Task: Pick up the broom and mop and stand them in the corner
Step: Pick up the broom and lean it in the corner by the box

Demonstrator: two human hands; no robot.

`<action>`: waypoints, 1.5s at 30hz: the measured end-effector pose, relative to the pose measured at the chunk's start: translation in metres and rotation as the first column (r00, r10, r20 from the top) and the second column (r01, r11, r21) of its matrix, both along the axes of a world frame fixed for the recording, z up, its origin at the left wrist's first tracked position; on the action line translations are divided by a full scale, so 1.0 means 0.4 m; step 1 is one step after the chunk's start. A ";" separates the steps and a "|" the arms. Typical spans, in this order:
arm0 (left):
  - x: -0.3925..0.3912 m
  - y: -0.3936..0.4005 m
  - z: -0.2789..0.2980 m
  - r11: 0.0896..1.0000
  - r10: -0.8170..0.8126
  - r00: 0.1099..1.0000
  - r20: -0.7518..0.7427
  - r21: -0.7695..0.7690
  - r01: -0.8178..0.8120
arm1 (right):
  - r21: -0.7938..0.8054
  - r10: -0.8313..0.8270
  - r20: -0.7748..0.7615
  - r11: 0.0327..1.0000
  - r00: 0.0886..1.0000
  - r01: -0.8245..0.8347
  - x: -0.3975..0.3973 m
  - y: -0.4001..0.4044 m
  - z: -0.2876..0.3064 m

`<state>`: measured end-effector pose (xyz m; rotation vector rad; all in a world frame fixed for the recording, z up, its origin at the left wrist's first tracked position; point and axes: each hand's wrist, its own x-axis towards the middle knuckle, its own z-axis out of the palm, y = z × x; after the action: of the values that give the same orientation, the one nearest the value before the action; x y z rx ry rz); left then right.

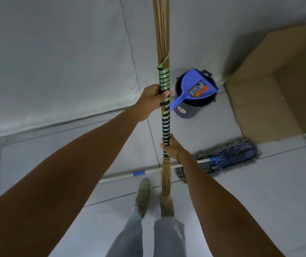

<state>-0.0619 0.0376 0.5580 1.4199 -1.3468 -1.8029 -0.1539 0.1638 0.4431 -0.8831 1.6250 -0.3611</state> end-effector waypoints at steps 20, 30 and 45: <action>-0.650 0.230 0.323 0.873 -0.448 0.889 -0.098 -0.261 0.411 | -0.255 -0.452 -0.320 0.887 0.833 0.384 -0.535 0.291 0.314; -1.235 0.455 0.357 0.829 -0.531 0.841 -0.104 -0.271 0.489 | -0.315 -0.557 -0.243 0.820 0.794 0.479 -1.089 0.529 0.333; -1.806 0.366 0.385 0.784 -0.530 0.847 -0.045 -0.407 0.469 | -0.359 -0.569 -0.196 0.800 0.799 0.481 -1.700 0.429 0.345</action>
<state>-0.7843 0.1838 0.7121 0.7288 -1.9949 -1.7661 -0.8338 0.3356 0.5811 -0.6981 2.1376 -0.9235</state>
